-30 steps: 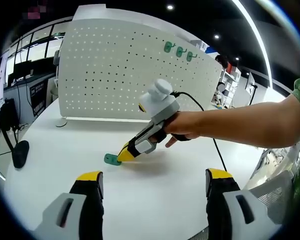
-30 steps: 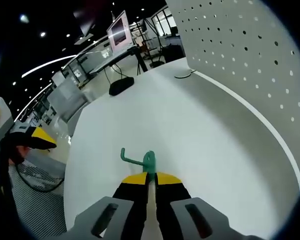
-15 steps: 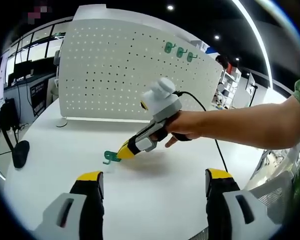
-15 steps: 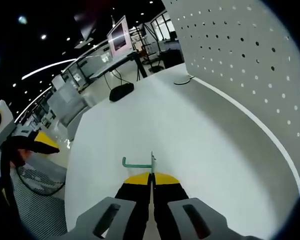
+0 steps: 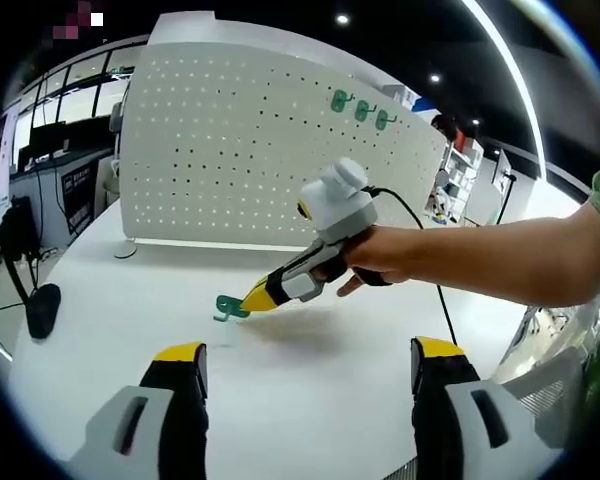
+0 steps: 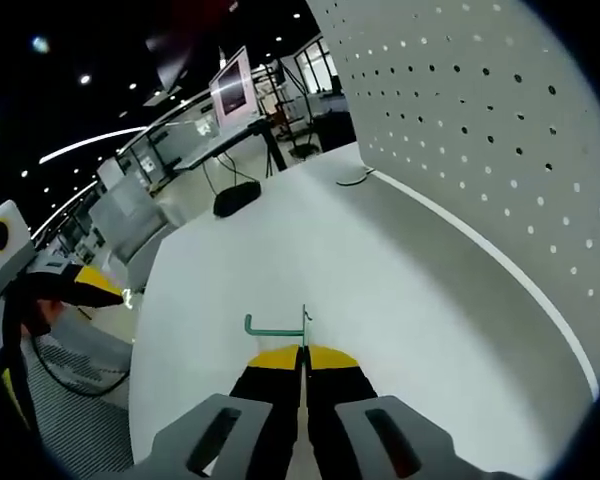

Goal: Insert the hook assembly into the mounting plate slot until the hook locks in place.

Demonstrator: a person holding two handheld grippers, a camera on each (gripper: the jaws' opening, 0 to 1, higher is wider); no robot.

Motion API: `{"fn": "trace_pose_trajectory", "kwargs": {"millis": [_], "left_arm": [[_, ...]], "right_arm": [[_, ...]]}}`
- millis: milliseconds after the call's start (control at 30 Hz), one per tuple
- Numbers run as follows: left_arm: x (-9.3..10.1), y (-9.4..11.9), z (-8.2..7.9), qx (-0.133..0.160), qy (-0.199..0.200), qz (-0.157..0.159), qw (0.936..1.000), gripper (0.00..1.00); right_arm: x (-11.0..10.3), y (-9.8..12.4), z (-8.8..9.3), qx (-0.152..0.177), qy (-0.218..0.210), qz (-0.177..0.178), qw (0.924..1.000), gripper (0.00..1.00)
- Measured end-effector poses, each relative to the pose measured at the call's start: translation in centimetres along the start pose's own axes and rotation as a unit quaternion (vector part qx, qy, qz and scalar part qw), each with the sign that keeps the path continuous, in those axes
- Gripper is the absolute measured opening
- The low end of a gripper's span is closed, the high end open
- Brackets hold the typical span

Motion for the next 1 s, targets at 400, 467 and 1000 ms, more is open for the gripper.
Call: {"fn": "trace_pose_trajectory", "kwargs": {"millis": [400,467,1000], "left_arm": [[-0.6,0.8,-1.9,0.026,-0.002,-0.008,0.9996,0.85],[-0.6,0.8,-2.2,0.03,-0.002,-0.008,0.9995,0.85],[0.1,1.0,-6.1,0.069,-0.024,0.004,0.9973,0.82]], "right_arm": [[0.6,2.8,-0.7,0.054,-0.038,0.018,0.9976,0.0],[0.6,3.4,-0.9,0.063,-0.042,0.021,0.9969,0.0],[0.3,8.1,-2.6,0.15,-0.082,0.052,0.9838,0.0]]}}
Point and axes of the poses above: the point that each gripper's makers call its tool centre point, and the gripper's own axes: y roughly backward along the fingers, x roughly to its right, z roughly out of its underside, the point moved 9 cm from there along y, roughly backward along the fingers, and after that the axes turned 15 degrees about z, right-handed, at the moved point
